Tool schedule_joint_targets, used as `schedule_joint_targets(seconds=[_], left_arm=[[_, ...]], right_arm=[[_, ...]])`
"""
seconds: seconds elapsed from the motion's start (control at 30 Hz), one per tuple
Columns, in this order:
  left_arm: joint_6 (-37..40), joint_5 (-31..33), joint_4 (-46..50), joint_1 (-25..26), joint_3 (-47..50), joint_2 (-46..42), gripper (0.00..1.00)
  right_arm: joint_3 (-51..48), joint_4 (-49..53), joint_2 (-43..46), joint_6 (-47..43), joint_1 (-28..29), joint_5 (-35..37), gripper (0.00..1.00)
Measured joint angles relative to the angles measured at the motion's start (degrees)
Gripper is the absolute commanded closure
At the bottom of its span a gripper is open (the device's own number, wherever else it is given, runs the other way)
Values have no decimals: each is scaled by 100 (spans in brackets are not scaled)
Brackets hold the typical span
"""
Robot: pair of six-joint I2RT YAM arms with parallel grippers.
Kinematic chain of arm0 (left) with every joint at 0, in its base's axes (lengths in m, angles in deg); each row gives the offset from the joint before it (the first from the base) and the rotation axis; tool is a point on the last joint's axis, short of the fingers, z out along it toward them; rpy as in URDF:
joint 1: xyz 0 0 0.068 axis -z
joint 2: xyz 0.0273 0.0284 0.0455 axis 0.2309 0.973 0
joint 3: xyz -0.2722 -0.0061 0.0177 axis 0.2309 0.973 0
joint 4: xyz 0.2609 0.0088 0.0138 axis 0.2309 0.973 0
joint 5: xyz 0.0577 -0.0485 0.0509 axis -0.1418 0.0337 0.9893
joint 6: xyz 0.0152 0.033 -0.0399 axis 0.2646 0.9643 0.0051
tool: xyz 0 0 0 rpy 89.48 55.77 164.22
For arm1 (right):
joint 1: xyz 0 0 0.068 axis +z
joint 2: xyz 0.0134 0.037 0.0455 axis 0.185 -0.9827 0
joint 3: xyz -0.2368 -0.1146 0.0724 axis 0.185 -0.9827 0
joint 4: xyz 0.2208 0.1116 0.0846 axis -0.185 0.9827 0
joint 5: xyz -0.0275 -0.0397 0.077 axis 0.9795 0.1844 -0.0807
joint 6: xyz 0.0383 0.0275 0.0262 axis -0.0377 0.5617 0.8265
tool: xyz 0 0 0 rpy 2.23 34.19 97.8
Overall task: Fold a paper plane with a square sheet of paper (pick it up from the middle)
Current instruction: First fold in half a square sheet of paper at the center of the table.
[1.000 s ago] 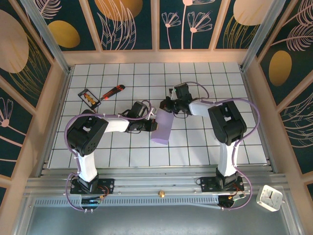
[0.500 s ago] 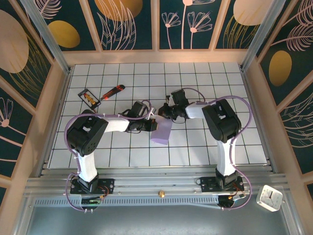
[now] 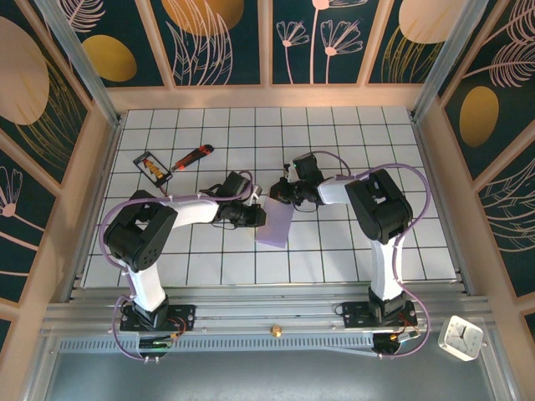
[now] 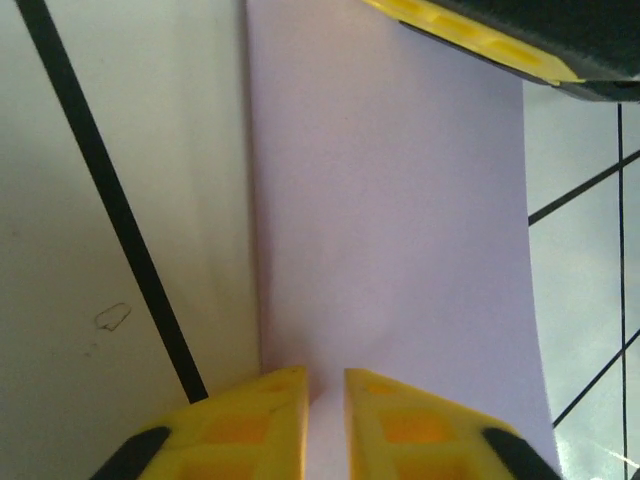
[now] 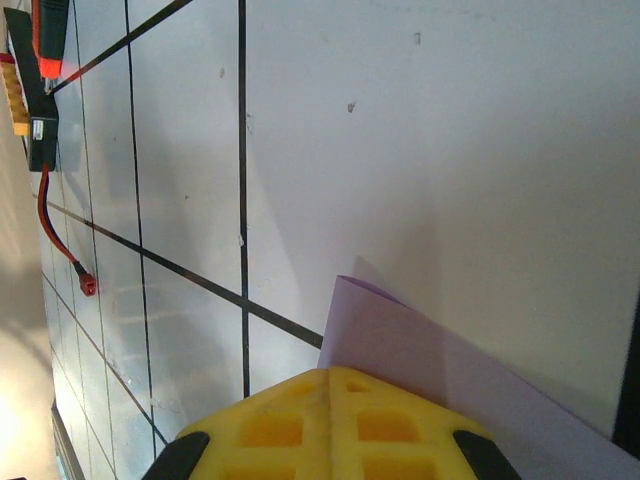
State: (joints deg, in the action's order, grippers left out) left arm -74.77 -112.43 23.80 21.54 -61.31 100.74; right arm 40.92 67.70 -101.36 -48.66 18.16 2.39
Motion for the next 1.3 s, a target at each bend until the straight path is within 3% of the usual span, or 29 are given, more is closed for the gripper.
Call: schedule_joint_targets(seconds=[0.1,0.67,1.3], left_arm=[[-151,-90,22,-55,-90,28,100],[-251,-157,17,-201,-960,745,100],[46,-433,-527,-208,122,251,100]], right_arm=[[-24,-44,7,-2,0,-2,100],[-74,-133,15,-4,0,0,100],[-76,-131,15,4,2,0,100]])
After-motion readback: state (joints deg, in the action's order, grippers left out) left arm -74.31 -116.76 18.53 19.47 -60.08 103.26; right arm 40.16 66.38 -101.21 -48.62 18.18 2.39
